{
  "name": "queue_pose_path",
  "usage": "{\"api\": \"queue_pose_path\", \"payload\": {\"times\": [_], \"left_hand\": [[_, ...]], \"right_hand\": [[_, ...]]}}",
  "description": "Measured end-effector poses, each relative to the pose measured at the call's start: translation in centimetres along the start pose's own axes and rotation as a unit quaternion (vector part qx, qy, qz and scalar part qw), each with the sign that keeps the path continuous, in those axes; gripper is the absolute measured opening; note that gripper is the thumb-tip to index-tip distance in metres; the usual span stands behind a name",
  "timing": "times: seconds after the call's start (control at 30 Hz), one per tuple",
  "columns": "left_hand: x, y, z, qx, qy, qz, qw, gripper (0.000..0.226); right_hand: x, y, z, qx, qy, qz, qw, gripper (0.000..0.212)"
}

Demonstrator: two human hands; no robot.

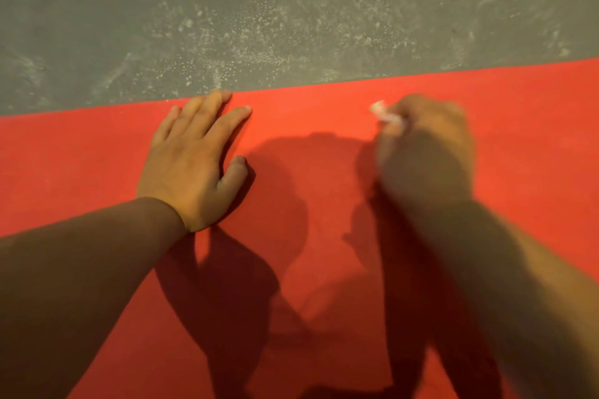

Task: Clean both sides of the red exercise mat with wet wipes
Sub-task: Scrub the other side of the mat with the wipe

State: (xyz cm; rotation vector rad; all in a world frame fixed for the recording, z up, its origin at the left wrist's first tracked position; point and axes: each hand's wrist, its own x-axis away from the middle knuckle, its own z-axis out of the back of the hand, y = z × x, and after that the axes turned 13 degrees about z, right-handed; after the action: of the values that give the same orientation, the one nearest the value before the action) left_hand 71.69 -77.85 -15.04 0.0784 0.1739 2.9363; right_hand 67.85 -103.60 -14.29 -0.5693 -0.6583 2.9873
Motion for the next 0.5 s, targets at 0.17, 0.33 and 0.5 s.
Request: {"api": "queue_pose_path", "payload": {"times": [0.17,0.33,0.5], "left_hand": [[-0.2,-0.1,-0.1,0.009,0.004,-0.01,1.0,0.066],[-0.2,-0.2,-0.2,0.023,0.011,-0.016,1.0,0.065],[-0.1,0.0,-0.2,0.028,0.011,-0.014,0.999,0.065]], "right_hand": [[4.5,-5.6,-0.6,-0.059,-0.105,0.128,0.984,0.014],[3.9,1.6,1.4,0.033,0.044,-0.133,0.99,0.017],[4.2,0.1,0.1,0.066,0.034,-0.151,0.986,0.015]]}}
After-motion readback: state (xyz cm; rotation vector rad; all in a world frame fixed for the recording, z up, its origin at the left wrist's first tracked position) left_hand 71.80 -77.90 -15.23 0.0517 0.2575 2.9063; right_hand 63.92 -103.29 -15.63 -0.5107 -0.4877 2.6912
